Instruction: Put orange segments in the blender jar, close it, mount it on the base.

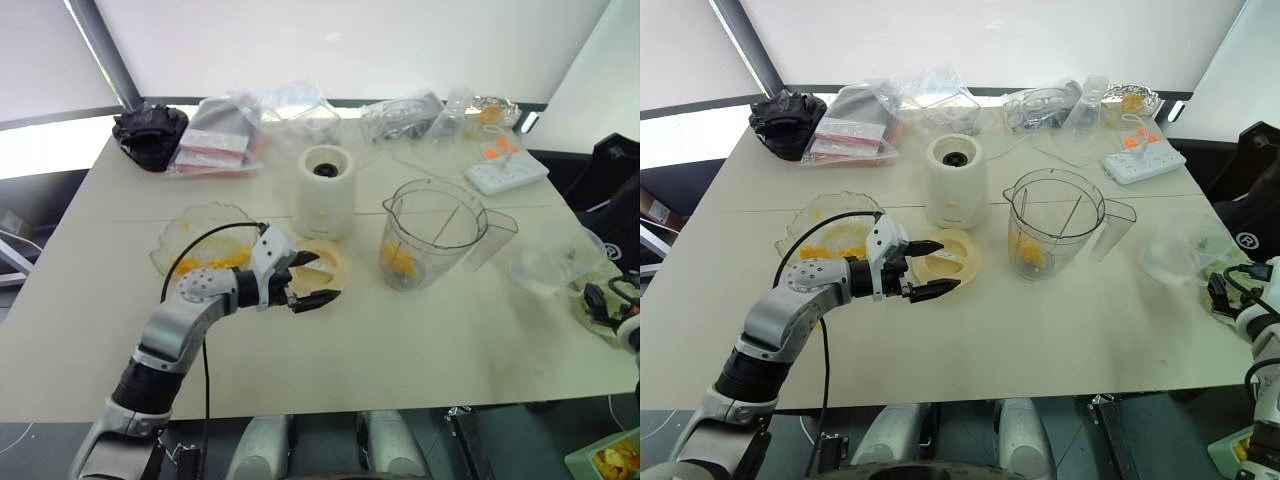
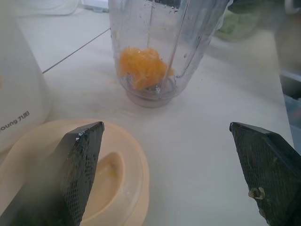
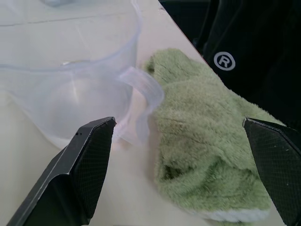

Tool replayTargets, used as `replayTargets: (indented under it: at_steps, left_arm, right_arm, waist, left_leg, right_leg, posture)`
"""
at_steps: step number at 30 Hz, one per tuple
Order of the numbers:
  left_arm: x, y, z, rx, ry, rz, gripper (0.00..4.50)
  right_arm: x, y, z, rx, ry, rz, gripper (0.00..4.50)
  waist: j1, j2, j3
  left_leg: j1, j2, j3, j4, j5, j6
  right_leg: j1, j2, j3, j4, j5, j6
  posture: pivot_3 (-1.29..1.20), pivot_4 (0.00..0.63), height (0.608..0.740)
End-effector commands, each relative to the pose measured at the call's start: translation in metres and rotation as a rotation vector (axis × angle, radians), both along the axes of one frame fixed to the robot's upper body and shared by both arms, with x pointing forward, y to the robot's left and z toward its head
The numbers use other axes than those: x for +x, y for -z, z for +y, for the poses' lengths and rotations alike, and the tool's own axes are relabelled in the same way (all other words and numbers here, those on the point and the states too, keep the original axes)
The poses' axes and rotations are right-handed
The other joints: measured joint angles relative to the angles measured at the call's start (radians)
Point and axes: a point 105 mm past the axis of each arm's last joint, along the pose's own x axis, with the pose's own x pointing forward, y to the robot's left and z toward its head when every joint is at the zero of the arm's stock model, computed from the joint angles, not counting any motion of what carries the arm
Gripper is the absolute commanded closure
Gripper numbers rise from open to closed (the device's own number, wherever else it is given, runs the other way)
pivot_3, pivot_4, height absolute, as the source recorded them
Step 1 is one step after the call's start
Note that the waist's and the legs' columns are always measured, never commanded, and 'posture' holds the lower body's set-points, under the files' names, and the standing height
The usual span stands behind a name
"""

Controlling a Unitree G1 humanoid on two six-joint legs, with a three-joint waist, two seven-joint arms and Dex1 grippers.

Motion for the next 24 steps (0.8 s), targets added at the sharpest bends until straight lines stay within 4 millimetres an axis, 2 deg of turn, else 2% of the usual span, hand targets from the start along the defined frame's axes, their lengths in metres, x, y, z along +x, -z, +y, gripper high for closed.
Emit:
replayTargets:
  at_steps: [1, 10, 24]
  left_arm:
    - [-0.002, -0.011, 0.000, -0.007, 0.002, -0.051, 0.05]
    - [-0.001, -0.012, 0.003, 0.011, -0.002, -0.062, 0.05]
    - [0.001, -0.014, 0.003, 0.023, -0.010, -0.079, 0.05]
  right_arm:
    - [0.003, -0.009, -0.004, -0.029, 0.018, -0.039, 0.00]
    - [0.009, -0.002, -0.013, -0.051, 0.073, -0.042, 0.00]
    - [0.021, -0.001, -0.019, -0.049, 0.122, -0.089, 0.00]
  waist:
    - [0.000, 0.000, 0.000]
    - [-0.003, 0.000, 0.000]
    - [-0.017, 0.000, 0.000]
  left_leg:
    - [0.000, 0.000, 0.000, 0.000, 0.000, 0.000]
    - [0.000, 0.000, 0.000, 0.000, 0.000, 0.000]
    - [0.000, 0.000, 0.000, 0.000, 0.000, 0.000]
  right_leg:
    - [0.000, 0.000, 0.000, 0.000, 0.000, 0.000]
    - [0.000, 0.000, 0.000, 0.000, 0.000, 0.000]
    - [0.000, 0.000, 0.000, 0.000, 0.000, 0.000]
  posture:
    - [0.00, 0.150, 0.740]
    - [0.00, 0.150, 0.740]
    - [0.00, 0.150, 0.740]
